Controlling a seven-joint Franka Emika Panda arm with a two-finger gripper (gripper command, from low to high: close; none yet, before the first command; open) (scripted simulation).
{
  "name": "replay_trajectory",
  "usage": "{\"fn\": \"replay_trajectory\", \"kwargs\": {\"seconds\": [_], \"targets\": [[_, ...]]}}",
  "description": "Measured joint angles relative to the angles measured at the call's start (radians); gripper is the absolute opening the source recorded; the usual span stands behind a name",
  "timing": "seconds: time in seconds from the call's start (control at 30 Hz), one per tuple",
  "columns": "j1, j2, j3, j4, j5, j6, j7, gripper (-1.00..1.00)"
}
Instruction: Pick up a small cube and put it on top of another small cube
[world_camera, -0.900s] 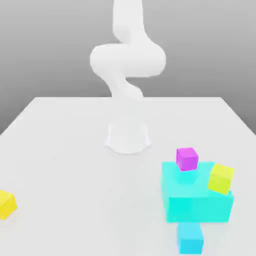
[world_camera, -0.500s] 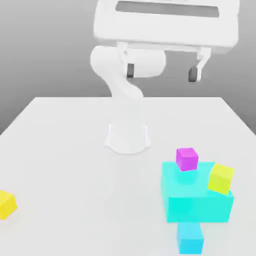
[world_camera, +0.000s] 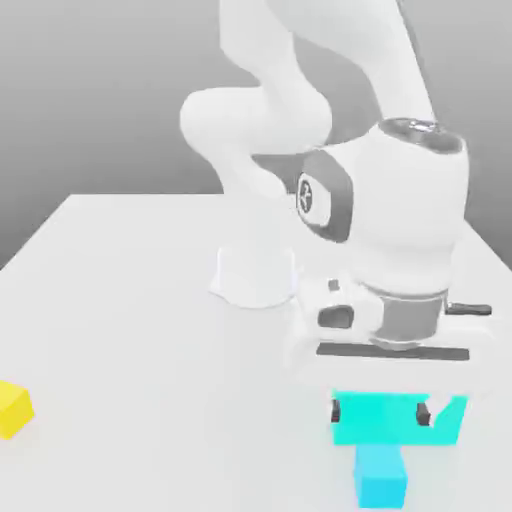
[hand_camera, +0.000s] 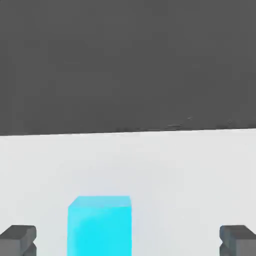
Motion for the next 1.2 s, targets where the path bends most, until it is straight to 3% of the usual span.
{"fn": "replay_trajectory", "kwargs": {"seconds": [0.13, 0.17, 0.43, 0.7, 1.03, 1.17, 1.2], "targets": [[0.055, 0.145, -0.062, 0.024, -0.058, 0.106, 0.051, 0.00], [0.064, 0.175, -0.074, 0.030, -0.077, 0.128, 0.064, -1.00], [0.054, 0.154, -0.062, 0.026, -0.067, 0.114, 0.058, -1.00], [0.028, -0.116, 0.056, -0.037, 0.057, -0.094, -0.074, -1.00], [0.195, -0.462, 0.110, -0.125, 0.285, -0.329, -0.341, -1.00], [0.197, -0.385, 0.126, -0.165, 0.259, -0.214, -0.329, -1.00], [0.196, -0.357, 0.129, -0.175, 0.245, -0.177, -0.319, 1.00]]}}
